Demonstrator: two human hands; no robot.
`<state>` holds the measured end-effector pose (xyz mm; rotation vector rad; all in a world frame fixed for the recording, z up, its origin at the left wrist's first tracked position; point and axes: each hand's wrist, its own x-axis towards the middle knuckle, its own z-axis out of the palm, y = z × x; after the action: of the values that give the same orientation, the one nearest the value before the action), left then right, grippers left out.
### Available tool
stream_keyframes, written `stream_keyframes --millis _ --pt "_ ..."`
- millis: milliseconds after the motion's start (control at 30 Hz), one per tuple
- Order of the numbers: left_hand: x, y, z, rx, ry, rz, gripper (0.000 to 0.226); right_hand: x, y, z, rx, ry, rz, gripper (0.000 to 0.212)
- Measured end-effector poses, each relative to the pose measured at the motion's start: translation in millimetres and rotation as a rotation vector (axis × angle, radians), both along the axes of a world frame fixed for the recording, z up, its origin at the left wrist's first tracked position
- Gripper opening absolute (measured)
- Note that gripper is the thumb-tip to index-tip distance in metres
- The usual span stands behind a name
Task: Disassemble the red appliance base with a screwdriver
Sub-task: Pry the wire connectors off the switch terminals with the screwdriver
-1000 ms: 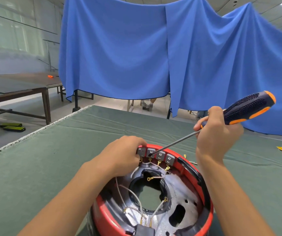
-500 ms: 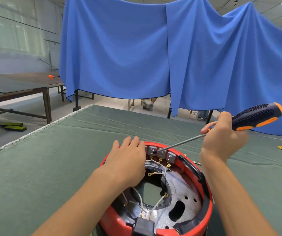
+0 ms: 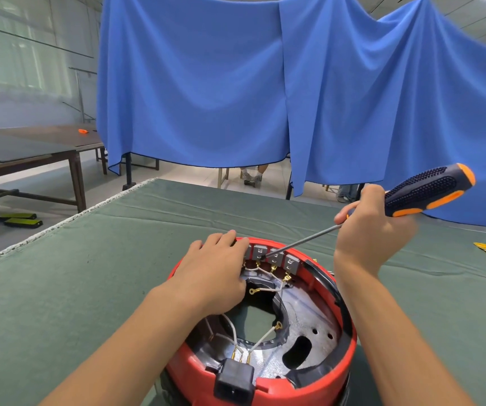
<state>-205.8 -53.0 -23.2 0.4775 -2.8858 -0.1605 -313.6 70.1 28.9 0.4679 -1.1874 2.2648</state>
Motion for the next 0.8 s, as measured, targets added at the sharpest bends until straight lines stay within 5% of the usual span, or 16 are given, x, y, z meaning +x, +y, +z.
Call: stream_keyframes --millis 367,800 --pt "2.2 5.0 4.3 0.008 0.03 -0.002 0.057 -2.2 -2.6 -2.9 0.159 0.067 -0.072 0.026" --pt "2.4 6.4 5.2 0.014 0.037 -0.019 0.061 -37.4 -5.7 1.5 0.278 -0.185 -0.159 0.033"
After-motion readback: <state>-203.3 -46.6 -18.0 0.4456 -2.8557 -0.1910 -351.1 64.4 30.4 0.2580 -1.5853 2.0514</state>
